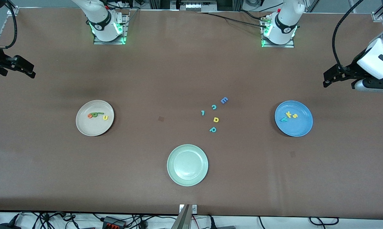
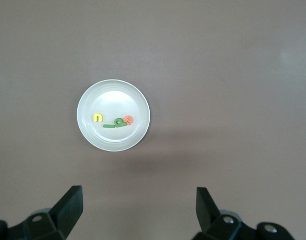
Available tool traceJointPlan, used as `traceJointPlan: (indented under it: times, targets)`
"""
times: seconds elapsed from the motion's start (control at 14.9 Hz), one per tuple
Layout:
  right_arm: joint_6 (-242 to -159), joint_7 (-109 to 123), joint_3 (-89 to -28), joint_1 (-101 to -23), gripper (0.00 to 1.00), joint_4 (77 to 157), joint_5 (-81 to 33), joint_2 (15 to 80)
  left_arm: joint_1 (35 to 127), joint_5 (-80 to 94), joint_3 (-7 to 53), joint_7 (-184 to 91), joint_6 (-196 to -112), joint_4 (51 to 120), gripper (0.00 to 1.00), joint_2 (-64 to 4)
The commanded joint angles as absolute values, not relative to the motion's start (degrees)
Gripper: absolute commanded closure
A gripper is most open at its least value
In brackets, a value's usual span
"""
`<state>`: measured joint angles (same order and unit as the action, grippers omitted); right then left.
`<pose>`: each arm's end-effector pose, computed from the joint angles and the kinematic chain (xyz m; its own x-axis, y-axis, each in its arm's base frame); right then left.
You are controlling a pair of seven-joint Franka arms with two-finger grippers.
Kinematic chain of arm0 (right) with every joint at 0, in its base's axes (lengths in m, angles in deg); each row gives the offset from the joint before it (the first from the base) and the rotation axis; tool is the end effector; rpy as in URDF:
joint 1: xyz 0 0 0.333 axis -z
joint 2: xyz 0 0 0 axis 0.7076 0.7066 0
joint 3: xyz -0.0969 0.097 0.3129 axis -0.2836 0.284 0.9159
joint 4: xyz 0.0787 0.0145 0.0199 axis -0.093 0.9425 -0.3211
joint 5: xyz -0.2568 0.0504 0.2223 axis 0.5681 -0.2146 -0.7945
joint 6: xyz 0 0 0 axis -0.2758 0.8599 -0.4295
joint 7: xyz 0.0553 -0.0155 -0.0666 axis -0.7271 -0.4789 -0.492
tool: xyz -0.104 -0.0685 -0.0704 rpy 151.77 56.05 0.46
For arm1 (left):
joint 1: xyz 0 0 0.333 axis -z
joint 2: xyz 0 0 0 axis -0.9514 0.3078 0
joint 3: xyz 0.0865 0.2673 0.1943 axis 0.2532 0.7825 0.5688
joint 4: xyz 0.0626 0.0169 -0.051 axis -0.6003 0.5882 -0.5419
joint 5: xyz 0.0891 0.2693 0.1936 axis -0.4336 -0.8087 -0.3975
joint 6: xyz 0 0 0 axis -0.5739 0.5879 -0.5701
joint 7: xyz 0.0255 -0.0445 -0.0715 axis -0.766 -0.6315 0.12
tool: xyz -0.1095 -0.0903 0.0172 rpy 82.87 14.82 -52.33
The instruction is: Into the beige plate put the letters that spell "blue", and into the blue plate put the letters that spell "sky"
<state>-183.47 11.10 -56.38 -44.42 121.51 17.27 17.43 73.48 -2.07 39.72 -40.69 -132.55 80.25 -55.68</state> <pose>0.4746 -0.0431 0.5814 0.9989 -0.0434 0.0171 -0.0444 -0.9968 0.0664 0.5087 -0.0263 0.5911 0.9991 -0.0388 0.0165 -0.0389 -0.9992 0.0025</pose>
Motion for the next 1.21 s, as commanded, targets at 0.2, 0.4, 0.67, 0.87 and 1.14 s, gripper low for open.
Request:
traceJointPlan:
  times: [0.2,0.4,0.67,0.87,1.14]
  targets:
    - [-179.87,9.79,-56.37,-44.6,0.0,120.28,16.25,18.82,73.65,-0.98,39.81,-40.99,-131.11,78.53,0.0,-55.07]
    - [-178.72,9.78,-56.28,-45.91,0.0,120.2,16.17,19.53,73.65,-0.98,39.81,-40.99,-131.11,78.53,0.0,-55.07]
    - [-179.07,9.87,-56.28,-47.5,0.0,120.11,14.94,19.88,73.65,-0.98,39.81,-40.99,-131.11,78.53,0.0,-55.07]
    - [-179.25,9.78,-56.37,-47.41,0.0,120.02,14.15,20.5,73.65,-0.98,39.81,-40.99,-131.11,78.53,0.0,-55.07]
    - [-179.25,9.7,-56.72,-47.24,0.0,120.02,14.14,20.5,73.65,-0.98,39.9,-40.99,-131.11,78.53,0.0,-55.07]
